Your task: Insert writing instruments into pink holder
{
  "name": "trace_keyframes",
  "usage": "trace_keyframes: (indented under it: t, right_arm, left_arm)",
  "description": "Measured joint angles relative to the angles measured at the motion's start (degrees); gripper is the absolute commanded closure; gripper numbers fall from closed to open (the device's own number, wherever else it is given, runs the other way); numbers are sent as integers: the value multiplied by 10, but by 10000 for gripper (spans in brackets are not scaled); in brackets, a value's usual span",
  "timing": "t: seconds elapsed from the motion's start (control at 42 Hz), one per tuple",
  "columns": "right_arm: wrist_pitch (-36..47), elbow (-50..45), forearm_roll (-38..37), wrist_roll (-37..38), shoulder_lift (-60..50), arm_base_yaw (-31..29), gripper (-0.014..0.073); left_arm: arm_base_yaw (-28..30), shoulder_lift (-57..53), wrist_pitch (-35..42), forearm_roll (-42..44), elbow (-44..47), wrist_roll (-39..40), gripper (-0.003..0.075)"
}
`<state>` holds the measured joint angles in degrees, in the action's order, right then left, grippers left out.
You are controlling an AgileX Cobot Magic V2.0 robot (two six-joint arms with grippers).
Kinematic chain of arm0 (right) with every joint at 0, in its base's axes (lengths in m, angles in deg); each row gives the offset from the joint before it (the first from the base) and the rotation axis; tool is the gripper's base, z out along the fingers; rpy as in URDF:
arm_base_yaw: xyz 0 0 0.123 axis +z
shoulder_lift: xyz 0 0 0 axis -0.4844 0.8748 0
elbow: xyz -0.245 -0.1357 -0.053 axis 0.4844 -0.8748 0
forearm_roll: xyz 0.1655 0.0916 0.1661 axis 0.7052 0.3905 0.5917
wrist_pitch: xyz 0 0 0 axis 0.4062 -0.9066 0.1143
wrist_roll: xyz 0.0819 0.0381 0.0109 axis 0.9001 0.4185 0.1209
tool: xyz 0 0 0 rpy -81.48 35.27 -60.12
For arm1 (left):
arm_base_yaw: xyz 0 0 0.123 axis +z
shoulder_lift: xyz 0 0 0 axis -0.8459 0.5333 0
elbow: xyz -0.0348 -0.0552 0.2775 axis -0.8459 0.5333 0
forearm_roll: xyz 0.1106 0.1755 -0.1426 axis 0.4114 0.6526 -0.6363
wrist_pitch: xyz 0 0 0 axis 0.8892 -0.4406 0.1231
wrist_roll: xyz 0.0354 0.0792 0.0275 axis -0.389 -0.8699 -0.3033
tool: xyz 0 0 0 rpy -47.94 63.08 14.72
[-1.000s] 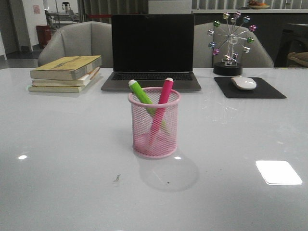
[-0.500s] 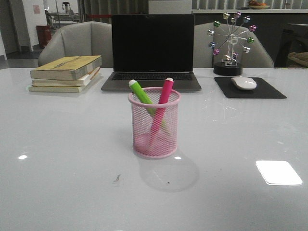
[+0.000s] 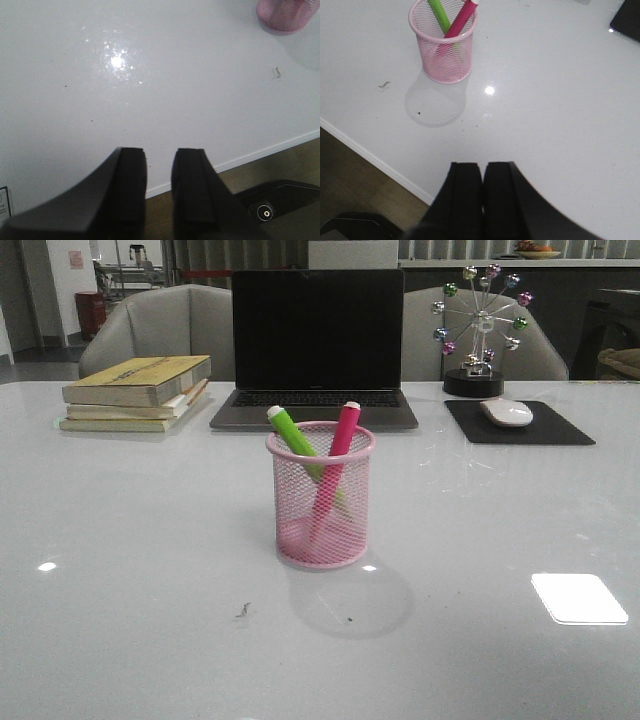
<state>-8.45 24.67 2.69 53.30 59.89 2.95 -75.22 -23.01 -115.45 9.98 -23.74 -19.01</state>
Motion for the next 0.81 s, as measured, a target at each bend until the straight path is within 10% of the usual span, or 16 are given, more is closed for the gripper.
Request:
trace_keyframes:
  t: [0.81]
  right_arm:
    - [0,0,0,0,0,0,537]
  left_arm:
    - [3,-56,33,6,9,0,629]
